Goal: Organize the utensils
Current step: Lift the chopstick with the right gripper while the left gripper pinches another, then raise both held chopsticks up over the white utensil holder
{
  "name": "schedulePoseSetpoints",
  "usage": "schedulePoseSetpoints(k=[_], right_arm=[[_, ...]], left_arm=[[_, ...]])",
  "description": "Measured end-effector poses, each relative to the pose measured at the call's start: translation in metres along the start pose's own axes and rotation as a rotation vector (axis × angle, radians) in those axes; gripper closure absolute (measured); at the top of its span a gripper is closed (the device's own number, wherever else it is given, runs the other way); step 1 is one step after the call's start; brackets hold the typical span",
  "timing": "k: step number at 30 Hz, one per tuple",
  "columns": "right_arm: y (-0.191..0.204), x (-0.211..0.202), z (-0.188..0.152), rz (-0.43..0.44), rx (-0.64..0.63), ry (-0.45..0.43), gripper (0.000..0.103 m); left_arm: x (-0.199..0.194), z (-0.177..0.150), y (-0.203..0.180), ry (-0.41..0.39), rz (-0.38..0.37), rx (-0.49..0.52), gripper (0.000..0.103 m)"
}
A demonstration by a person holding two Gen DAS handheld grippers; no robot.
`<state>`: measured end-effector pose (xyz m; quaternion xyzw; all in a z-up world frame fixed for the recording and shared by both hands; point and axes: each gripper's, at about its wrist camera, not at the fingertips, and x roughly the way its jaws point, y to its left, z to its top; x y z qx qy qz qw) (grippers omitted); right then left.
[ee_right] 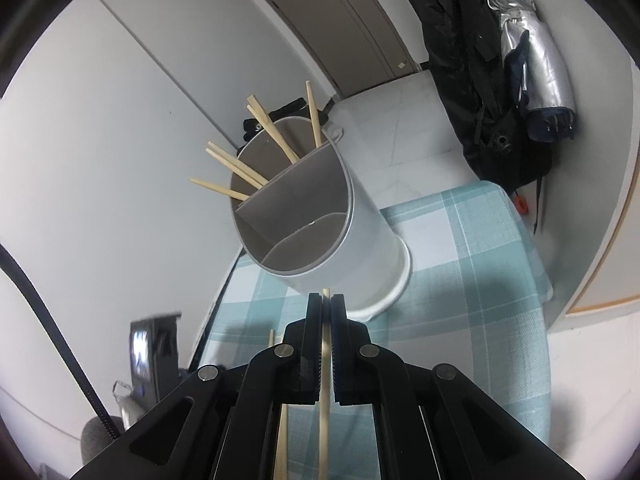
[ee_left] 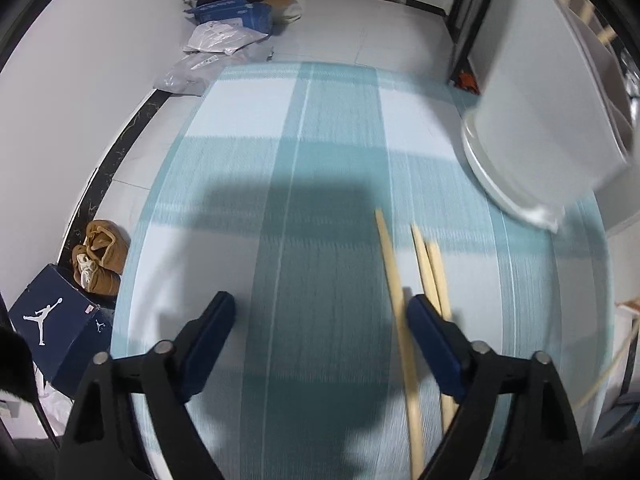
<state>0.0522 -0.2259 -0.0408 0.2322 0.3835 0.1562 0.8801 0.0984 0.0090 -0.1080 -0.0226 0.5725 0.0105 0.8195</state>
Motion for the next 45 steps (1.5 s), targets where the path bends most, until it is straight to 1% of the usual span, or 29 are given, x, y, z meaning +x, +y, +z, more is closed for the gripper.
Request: schedulePoseSetpoints(k=[1,2,3,4,6,8,11,13,17,22,24,27,29,31,33,34,36,40,42,45], right_arm=[[0.003,-0.004,-0.002,0.001,-0.003,-0.003,0.100],[0.004,-0.004,-0.001,0.001,-0.005,-0.002,0.100],[0.004,-0.005,-0.001,0.000,-0.007,-0.002,0.100],[0.003,-0.005,-0.001,0.001,-0.009,-0.005,0.100],[0.003,-0.005,-0.001,-0.007,-0.010,-0.006,0.100],[0.004,-0.007,-0.001,0.006,-0.010,-0.013,0.100],[0.010,-0.009,0.000,-0.008,-0.047,-0.026,0.100],[0.013,-0.010,0.000,-0.010,-0.058,-0.033,0.100],[0.017,-0.016,0.000,-0.004,-0.088,-0.065,0.100],[0.025,-0.025,-0.004,0.004,-0.108,-0.112,0.100],[0.031,-0.029,-0.007,-0.007,-0.127,-0.129,0.100],[0.045,-0.034,-0.012,-0.019,-0.180,-0.158,0.100],[0.057,-0.035,-0.018,-0.043,-0.243,-0.159,0.100],[0.066,-0.037,-0.026,-0.074,-0.299,-0.172,0.100],[0.072,-0.040,-0.030,-0.080,-0.329,-0.182,0.100],[0.074,-0.042,-0.033,-0.085,-0.344,-0.188,0.100],[0.076,-0.047,-0.036,-0.090,-0.358,-0.203,0.100],[0.077,-0.053,-0.041,-0.095,-0.355,-0.223,0.100],[0.079,-0.053,-0.040,-0.114,-0.365,-0.222,0.100],[0.078,-0.054,-0.036,-0.116,-0.346,-0.222,0.100]], left_arm=[[0.002,0.005,-0.003,0.000,0.005,0.004,0.030],[0.004,0.008,-0.006,0.003,0.013,0.010,0.037],[0.006,0.014,-0.010,0.009,0.027,0.020,0.045],[0.007,0.015,-0.014,0.016,0.019,0.023,0.053],[0.008,0.019,-0.023,0.045,0.008,0.031,0.086],[0.007,0.018,-0.026,0.077,-0.013,0.017,0.098],[0.010,0.019,-0.023,0.086,-0.061,-0.038,0.100],[0.007,0.017,-0.023,0.060,-0.063,-0.049,0.101],[-0.022,0.002,-0.020,-0.049,-0.102,-0.056,0.101],[-0.076,-0.017,-0.010,-0.191,-0.198,-0.076,0.101],[-0.097,-0.028,-0.008,-0.245,-0.238,-0.077,0.101],[-0.122,-0.035,-0.016,-0.319,-0.248,-0.050,0.101],[-0.135,-0.041,-0.019,-0.369,-0.250,-0.025,0.101],[-0.142,-0.046,-0.017,-0.403,-0.255,-0.001,0.101],[-0.147,-0.051,-0.016,-0.417,-0.269,0.011,0.101],[-0.146,-0.043,-0.012,-0.416,-0.274,0.010,0.101],[-0.147,-0.041,-0.009,-0.418,-0.284,0.016,0.101],[-0.150,-0.037,-0.005,-0.405,-0.300,0.019,0.101],[-0.153,-0.038,-0.008,-0.408,-0.291,0.036,0.101],[-0.156,-0.040,-0.010,-0.403,-0.288,0.050,0.101]])
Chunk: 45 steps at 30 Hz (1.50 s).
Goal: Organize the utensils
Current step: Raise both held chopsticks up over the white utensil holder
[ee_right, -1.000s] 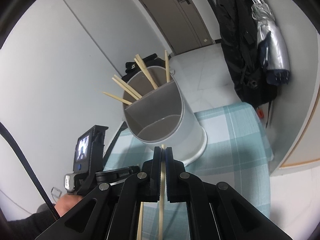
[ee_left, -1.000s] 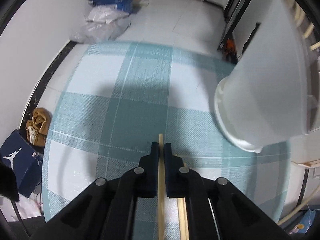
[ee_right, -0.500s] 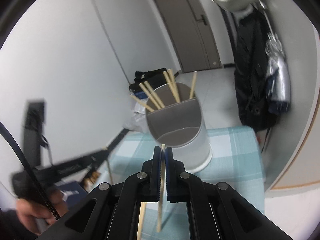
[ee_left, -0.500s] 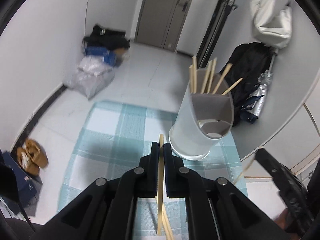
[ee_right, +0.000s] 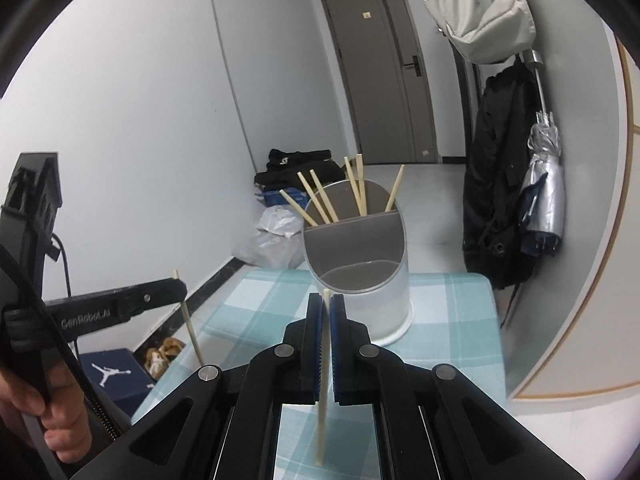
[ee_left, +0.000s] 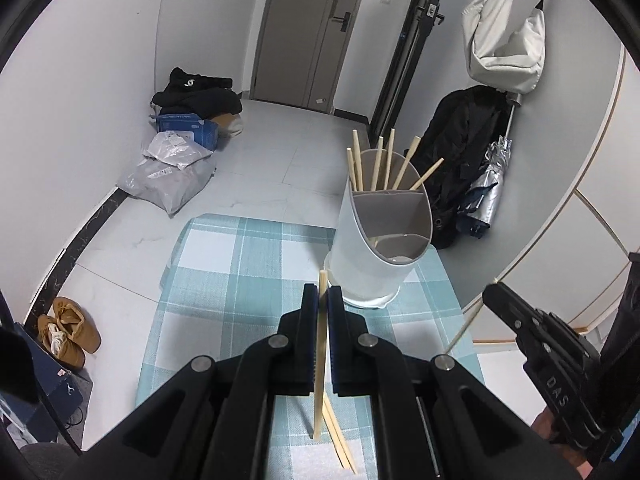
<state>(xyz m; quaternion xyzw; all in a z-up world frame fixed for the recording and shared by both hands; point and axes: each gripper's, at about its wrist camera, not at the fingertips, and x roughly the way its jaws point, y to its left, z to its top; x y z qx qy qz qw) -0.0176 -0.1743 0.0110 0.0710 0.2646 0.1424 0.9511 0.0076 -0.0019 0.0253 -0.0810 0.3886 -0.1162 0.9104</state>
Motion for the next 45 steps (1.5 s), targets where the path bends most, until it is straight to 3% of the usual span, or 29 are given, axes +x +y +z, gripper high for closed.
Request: schedulePoseSetpoints(k=[10,18,24,34,45], right_arm=[[-0.009,-0.003,0.011,0.011,0.060,-0.016,0.100],[-0.005,-0.010,0.050,0.012,0.008,-0.068,0.100],[-0.007,-0.014,0.101,0.017,-0.016,-0.108,0.100],[-0.020,0.001,0.180,-0.006,-0.041,-0.170,0.100],[-0.045,0.048,0.212,-0.035,0.000,-0.170,0.100]], left_arm=[[-0.018,0.014,-0.017,0.023,-0.064,0.033,0.101],[-0.036,0.067,-0.033,-0.028,-0.182,-0.005,0.101],[-0.038,0.116,-0.040,-0.090,-0.233,-0.031,0.102],[-0.014,0.176,-0.037,-0.175,-0.251,-0.062,0.101],[0.027,0.201,-0.015,-0.197,-0.210,-0.079,0.101]])
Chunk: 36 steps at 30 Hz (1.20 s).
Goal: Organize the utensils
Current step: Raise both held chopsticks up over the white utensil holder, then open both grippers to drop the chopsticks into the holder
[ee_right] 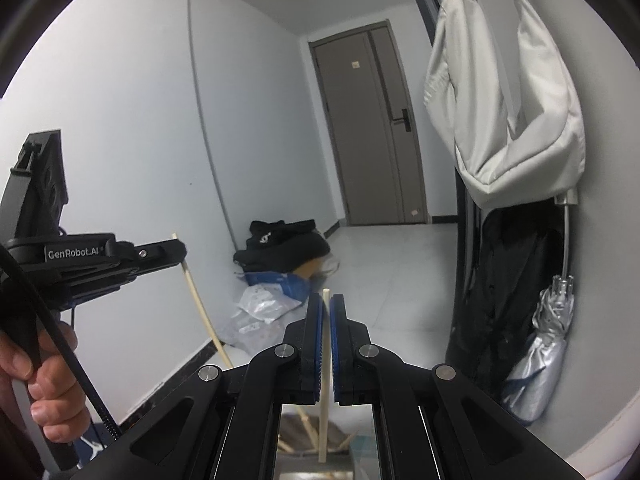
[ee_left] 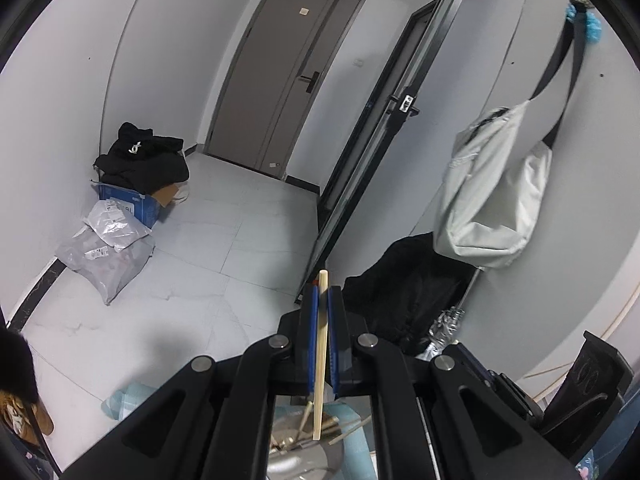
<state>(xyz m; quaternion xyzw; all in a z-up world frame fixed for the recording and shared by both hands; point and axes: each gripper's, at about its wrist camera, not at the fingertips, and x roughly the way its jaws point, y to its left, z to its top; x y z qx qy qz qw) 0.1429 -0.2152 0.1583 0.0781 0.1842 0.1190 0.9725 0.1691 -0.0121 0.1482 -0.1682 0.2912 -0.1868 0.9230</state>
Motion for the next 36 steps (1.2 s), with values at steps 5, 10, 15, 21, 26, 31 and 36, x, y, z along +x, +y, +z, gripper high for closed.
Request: schedulePoseSetpoints(k=[5,10,15,21,26,31,36], right_arm=[[-0.006,0.016,0.006,-0.009,0.003,-0.012,0.100],[-0.002,0.030,0.000,-0.002,-0.020,-0.004,0.100],[0.002,0.036,-0.017,0.013,-0.056,0.006,0.100],[0.005,0.038,-0.043,0.065,-0.105,0.018,0.100],[0.000,0.045,-0.058,0.078,-0.086,0.061,0.100],[0.001,0.053,-0.067,0.093,-0.073,0.115,0.100],[0.007,0.063,-0.084,0.104,-0.082,0.185,0.099]], left_arm=[[0.017,-0.005,0.006,-0.002,0.027,0.019,0.101],[0.031,-0.017,0.007,0.011,0.043,0.073,0.101],[0.039,-0.024,0.010,0.026,0.042,0.087,0.101],[0.038,-0.034,0.006,0.050,0.000,0.139,0.101],[0.038,-0.042,0.004,0.082,-0.027,0.177,0.101],[0.044,-0.050,0.005,0.125,-0.013,0.189,0.101],[0.048,-0.062,0.009,0.184,-0.008,0.195,0.101]])
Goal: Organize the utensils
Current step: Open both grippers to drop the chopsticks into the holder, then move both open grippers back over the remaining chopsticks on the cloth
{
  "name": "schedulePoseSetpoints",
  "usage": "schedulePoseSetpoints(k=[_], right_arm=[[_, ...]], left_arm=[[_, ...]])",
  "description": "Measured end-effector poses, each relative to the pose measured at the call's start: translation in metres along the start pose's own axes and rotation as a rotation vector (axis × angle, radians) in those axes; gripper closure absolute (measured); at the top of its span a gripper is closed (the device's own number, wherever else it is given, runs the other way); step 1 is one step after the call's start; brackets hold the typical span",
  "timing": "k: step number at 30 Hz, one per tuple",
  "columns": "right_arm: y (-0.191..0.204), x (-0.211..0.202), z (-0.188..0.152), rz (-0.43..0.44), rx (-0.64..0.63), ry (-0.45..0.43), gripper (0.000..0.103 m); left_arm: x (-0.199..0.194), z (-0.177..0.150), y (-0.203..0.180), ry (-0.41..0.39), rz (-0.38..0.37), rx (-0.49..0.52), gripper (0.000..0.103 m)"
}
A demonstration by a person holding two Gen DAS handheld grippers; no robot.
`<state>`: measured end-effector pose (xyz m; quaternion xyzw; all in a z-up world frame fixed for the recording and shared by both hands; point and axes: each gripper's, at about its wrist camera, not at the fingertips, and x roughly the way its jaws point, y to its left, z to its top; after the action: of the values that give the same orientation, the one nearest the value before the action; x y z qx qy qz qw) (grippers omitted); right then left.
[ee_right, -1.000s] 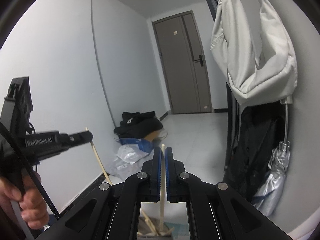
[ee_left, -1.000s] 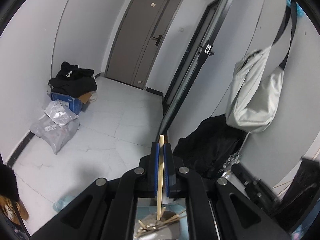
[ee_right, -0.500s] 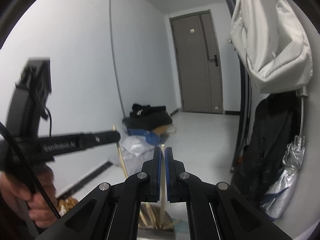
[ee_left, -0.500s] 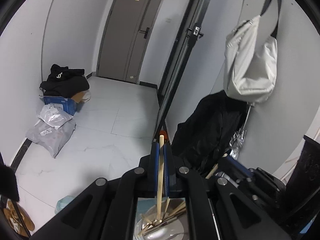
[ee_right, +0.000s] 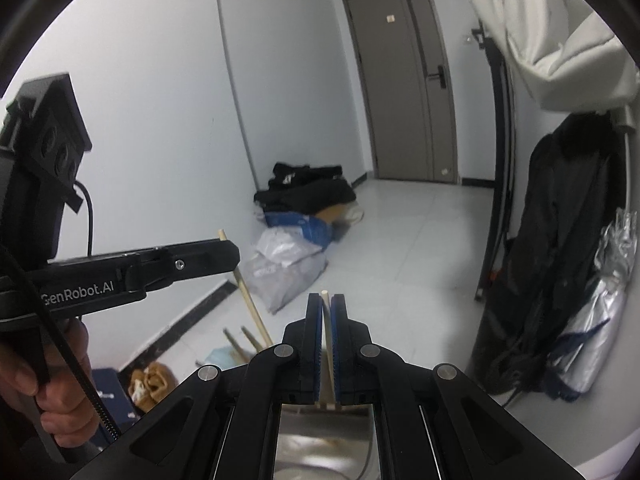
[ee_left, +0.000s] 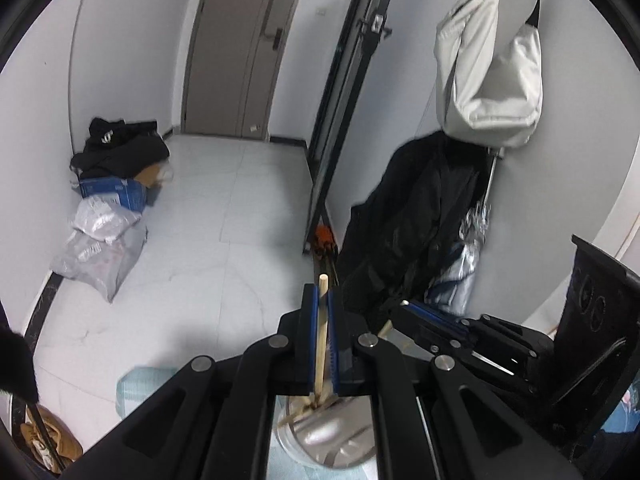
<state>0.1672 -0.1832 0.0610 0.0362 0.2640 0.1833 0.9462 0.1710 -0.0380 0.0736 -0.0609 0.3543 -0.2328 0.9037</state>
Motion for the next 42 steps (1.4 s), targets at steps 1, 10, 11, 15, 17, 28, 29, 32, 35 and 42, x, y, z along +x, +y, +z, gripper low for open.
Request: schedulePoseSetpoints(k=[1,10,11,15,17,28,29,32,35,42], right_arm=[[-0.001,0.002,-0.003,-0.002,-0.001,0.007,0.097],[-0.006,-0.036,-0.004,0.003,0.075,-0.074,0.059],[-0.004,-0.044,-0.002,-0.006,0.071,-0.090,0.058],[0.007,-0.067,0.005,-0.030,0.057,-0.130,0.055],[0.011,-0.078,0.006,-0.032,0.064,-0.150,0.054],[0.046,-0.146,-0.008,-0.078,0.048,-0.258,0.035],[0.049,-0.151,-0.012,-0.079,0.048,-0.262,0.035],[0.058,-0.162,-0.021,-0.082,0.044,-0.273,0.032],[0.070,-0.175,-0.033,-0.101,0.034,-0.289,0.027],[0.085,-0.185,-0.062,-0.136,0.042,-0.312,0.017]], left_arm=[[0.001,-0.002,0.002,0.018,-0.007,-0.009,0.101],[-0.028,-0.005,0.002,0.000,0.031,-0.081,0.066],[-0.035,-0.005,0.000,-0.023,0.043,-0.084,0.053],[-0.060,-0.006,-0.005,-0.094,0.075,-0.099,0.039],[-0.069,-0.008,-0.007,-0.113,0.104,-0.105,0.032],[-0.131,-0.041,-0.013,-0.291,0.279,-0.140,0.015],[-0.136,-0.046,-0.016,-0.313,0.298,-0.130,0.015],[-0.147,-0.056,-0.022,-0.338,0.308,-0.101,0.010],[-0.154,-0.066,-0.027,-0.352,0.306,-0.084,0.004],[-0.160,-0.090,-0.031,-0.388,0.341,-0.063,0.001]])
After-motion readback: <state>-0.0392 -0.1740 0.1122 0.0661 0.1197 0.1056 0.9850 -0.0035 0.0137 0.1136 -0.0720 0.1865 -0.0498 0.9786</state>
